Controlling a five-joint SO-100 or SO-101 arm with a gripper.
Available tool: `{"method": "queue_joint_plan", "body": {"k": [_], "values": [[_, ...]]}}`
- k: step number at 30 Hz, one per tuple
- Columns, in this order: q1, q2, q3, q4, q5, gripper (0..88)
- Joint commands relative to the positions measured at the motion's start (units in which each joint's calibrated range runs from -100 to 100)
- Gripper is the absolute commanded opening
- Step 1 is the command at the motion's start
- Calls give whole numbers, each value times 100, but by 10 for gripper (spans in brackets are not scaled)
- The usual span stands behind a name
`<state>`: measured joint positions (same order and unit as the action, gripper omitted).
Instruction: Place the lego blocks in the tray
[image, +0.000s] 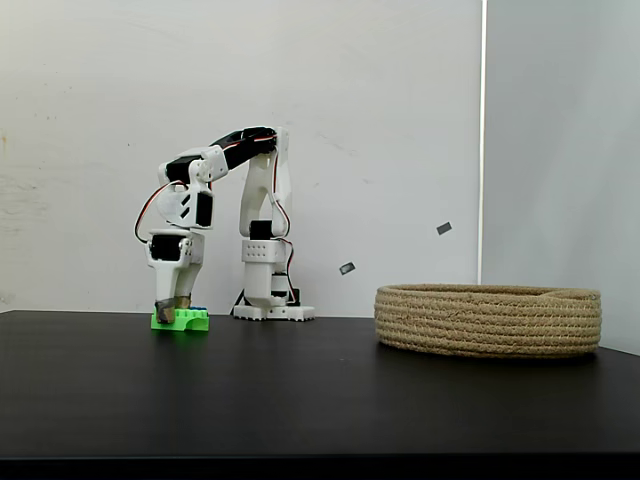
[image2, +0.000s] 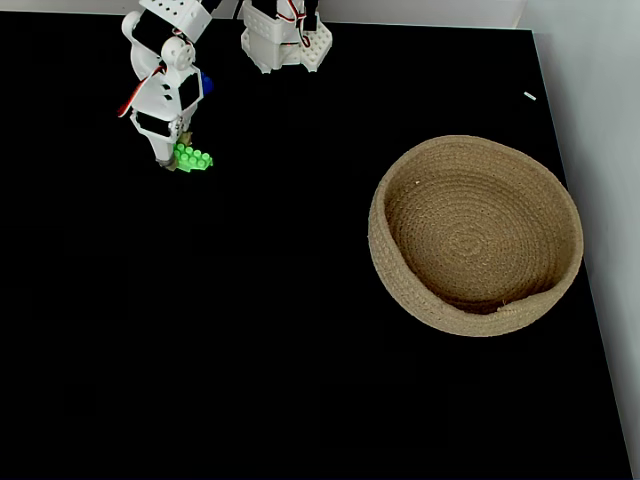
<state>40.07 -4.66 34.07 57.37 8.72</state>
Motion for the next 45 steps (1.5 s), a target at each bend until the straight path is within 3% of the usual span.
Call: {"method": "queue_joint_plan", "body": {"k": [1,7,15,23,28,38,41,45], "values": [[-16,-213,-74,-2,-44,0],[-544,-1296,-749,765,376,0],[-2531,-1778,-2262,1248,1021,0],[-4287,-1236,-2645,365,1250,0],[-4979,-746,-2664,-435,1348,0],[-6158,-118,-2700,-926,1245,0],[-6323,-15,-2700,-918,1211,192],[-6323,-67,-2700,-760,1133,263]]}}
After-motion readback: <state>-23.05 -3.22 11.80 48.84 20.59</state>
